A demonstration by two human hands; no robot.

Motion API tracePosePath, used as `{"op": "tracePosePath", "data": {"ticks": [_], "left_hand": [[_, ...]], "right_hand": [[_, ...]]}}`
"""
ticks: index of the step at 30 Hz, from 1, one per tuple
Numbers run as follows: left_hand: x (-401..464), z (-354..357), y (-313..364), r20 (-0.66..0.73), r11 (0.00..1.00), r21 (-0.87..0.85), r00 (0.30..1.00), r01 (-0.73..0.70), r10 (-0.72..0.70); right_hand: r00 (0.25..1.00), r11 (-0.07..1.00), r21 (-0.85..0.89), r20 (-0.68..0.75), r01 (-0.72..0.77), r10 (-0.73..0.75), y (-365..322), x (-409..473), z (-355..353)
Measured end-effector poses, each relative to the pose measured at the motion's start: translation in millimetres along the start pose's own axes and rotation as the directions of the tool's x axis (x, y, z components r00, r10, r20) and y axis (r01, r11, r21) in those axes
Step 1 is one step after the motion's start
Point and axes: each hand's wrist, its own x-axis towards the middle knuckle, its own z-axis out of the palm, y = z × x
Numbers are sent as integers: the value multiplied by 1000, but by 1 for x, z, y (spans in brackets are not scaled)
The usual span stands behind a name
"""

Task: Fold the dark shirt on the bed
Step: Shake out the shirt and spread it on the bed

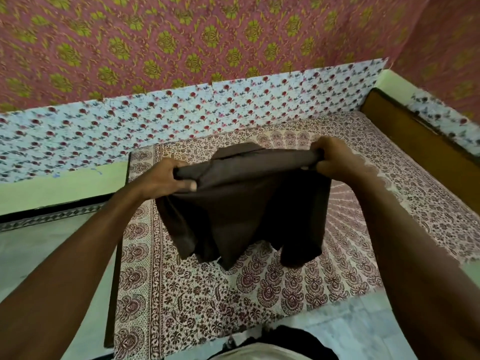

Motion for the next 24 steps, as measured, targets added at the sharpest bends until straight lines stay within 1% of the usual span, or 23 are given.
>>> {"op": "tracePosePath", "data": {"ticks": [1, 2, 4, 5, 6, 7, 8, 9, 10, 11, 12, 13, 14, 15, 16, 17, 19, 20, 21, 22, 24], "left_hand": [[-2, -1, -2, 84, 995, 92, 996, 23, -31], [-2, -1, -5, 139, 974, 222, 987, 44, -76], [2, 1, -15, 150, 873, 483, 976, 66, -156], [4, 3, -18, 130, 837, 542, 977, 73, -169], [6, 5, -21, 121, 840, 535, 976, 89, -180], [5, 6, -18, 161, 887, 448, 966, 113, -204], [3, 6, -14, 259, 935, 320, 935, 155, -243], [0, 6, -8, 378, 957, 205, 885, 207, -272], [-1, 4, -2, 456, 956, 118, 840, 270, -293], [-1, 3, 2, 500, 941, 54, 806, 334, -315], [3, 2, 0, 519, 915, -9, 784, 403, -340], [9, 1, -3, 504, 880, -88, 783, 466, -364], [20, 3, -9, 481, 847, -147, 785, 510, -389], [33, 6, -13, 452, 835, -155, 790, 527, -415], [48, 14, -16, 406, 848, -133, 808, 514, -426], [66, 24, -20, 325, 865, -102, 838, 492, -438], [105, 49, -37, 130, 894, -29, 888, 447, -440], [126, 63, -55, 40, 895, 12, 894, 447, -447], [145, 78, -69, -32, 886, 53, 888, 460, -459], [163, 94, -86, -96, 862, 88, 865, 500, -492], [193, 127, -115, -138, 804, 119, 811, 583, -568]], "right_hand": [[999, 999, 43, -39, -12, 14, 5, -5, 3], [997, 996, 87, -70, -18, 24, 10, -10, 8], [995, 982, 183, -83, -37, 53, 21, -19, 14], [996, 977, 203, -55, -61, 74, 26, -24, 14], [996, 978, 190, 10, -86, 86, 32, -27, 12], [989, 984, 139, 120, -108, 92, 38, -31, 7], [964, 988, 84, 245, -126, 102, 44, -36, 1], [923, 987, 48, 364, -150, 123, 49, -40, -6], [882, 984, 41, 450, -176, 139, 55, -43, -14], [851, 976, 81, 508, -201, 133, 61, -45, -20], [842, 958, 164, 527, -236, 117, 67, -44, -23], [848, 929, 257, 521, -267, 99, 70, -41, -25], [869, 890, 344, 483, -299, 105, 77, -31, -21], [898, 867, 389, 418, -312, 136, 83, -18, -15], [923, 866, 394, 344, -309, 172, 91, -1, -4], [935, 873, 377, 292, -308, 204, 98, 18, 9], [936, 883, 339, 251, -325, 249, 115, 57, 46], [932, 888, 311, 246, -338, 268, 123, 77, 66], [926, 893, 279, 244, -352, 289, 130, 95, 86], [918, 895, 245, 242, -372, 315, 141, 113, 108], [908, 900, 182, 226, -396, 354, 163, 143, 151]]}}
